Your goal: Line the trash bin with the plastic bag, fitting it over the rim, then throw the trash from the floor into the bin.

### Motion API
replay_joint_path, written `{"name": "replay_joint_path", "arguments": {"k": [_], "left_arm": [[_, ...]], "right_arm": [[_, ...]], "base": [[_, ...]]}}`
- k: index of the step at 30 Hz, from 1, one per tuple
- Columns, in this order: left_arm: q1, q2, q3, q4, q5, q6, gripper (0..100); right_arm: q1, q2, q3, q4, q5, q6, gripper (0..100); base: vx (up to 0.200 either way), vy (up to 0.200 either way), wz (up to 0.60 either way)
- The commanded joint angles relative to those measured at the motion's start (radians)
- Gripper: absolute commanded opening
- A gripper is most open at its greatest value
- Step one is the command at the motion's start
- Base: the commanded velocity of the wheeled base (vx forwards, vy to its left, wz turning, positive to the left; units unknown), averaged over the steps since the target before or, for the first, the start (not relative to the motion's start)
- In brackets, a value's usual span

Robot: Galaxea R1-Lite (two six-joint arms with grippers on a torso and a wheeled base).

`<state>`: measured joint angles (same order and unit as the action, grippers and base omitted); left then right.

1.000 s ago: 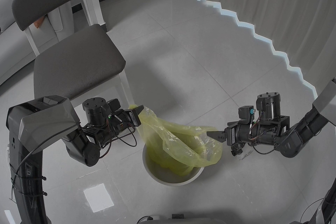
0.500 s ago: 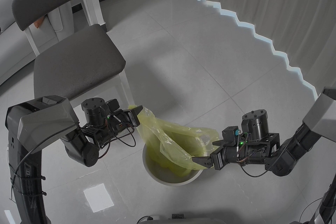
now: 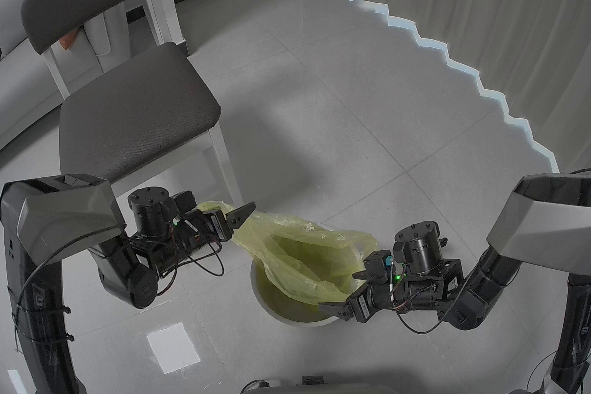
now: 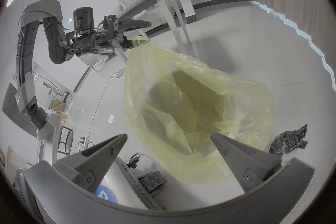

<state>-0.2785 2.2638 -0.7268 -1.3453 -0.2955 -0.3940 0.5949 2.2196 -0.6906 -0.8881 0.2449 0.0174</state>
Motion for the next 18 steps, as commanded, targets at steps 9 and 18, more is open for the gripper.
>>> {"name": "replay_joint_path", "arguments": {"k": [9,18], "left_arm": [[0.025,-0.086,0.213,-0.038,-0.030,0.063,100],[0.121,-0.127,0.288,-0.092,-0.073,0.069,100]], "right_arm": [[0.008,0.060,-0.023,-0.028,0.001,-0.011,100],[0.043,0.072,-0.007,-0.028,0.001,-0.040,100]], "base": [[0.000,0.000,0.00],[0.000,0.000,0.00]]}}
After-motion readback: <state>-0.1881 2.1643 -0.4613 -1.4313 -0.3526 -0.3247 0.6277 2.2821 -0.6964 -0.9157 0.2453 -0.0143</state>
